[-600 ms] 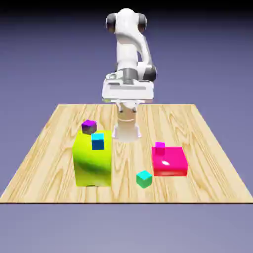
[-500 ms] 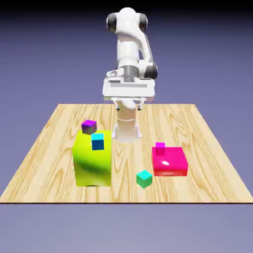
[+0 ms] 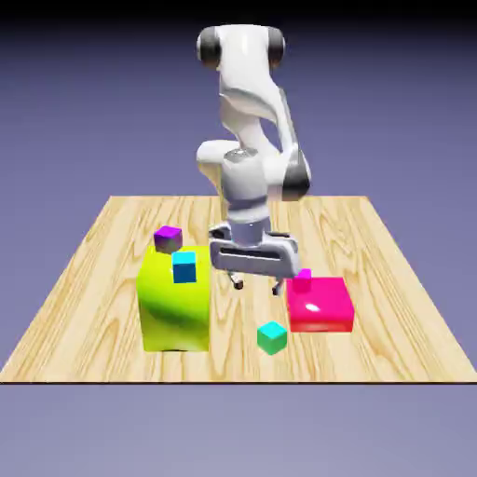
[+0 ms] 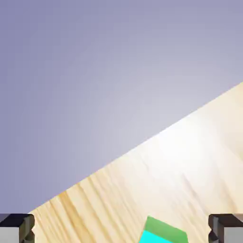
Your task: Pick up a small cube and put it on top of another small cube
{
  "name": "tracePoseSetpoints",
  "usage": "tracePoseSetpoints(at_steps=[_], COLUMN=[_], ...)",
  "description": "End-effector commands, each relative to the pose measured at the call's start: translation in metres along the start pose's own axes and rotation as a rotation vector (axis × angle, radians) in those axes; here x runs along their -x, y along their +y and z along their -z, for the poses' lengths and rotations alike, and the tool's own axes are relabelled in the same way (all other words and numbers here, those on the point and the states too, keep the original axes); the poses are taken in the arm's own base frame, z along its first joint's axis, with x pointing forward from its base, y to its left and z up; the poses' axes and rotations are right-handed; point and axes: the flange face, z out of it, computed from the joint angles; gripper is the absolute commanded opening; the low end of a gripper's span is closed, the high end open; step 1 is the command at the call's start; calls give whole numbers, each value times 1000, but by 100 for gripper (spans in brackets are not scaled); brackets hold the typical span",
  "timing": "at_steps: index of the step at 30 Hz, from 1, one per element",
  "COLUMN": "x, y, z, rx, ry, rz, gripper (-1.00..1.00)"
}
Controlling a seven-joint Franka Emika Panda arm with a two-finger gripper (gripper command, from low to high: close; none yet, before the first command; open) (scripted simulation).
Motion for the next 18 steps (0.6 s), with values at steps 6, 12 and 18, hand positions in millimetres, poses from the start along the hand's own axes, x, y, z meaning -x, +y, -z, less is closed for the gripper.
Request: tracePoseSetpoints(at_steps=[6,12,18], x=[-6,-5,-8], y=[24,42,35], z=[-84,-149,-115], rx=[255,270,270], ry=[-142,-137,-138], rz=[-249,-257,-257], gripper=[0,0,-100])
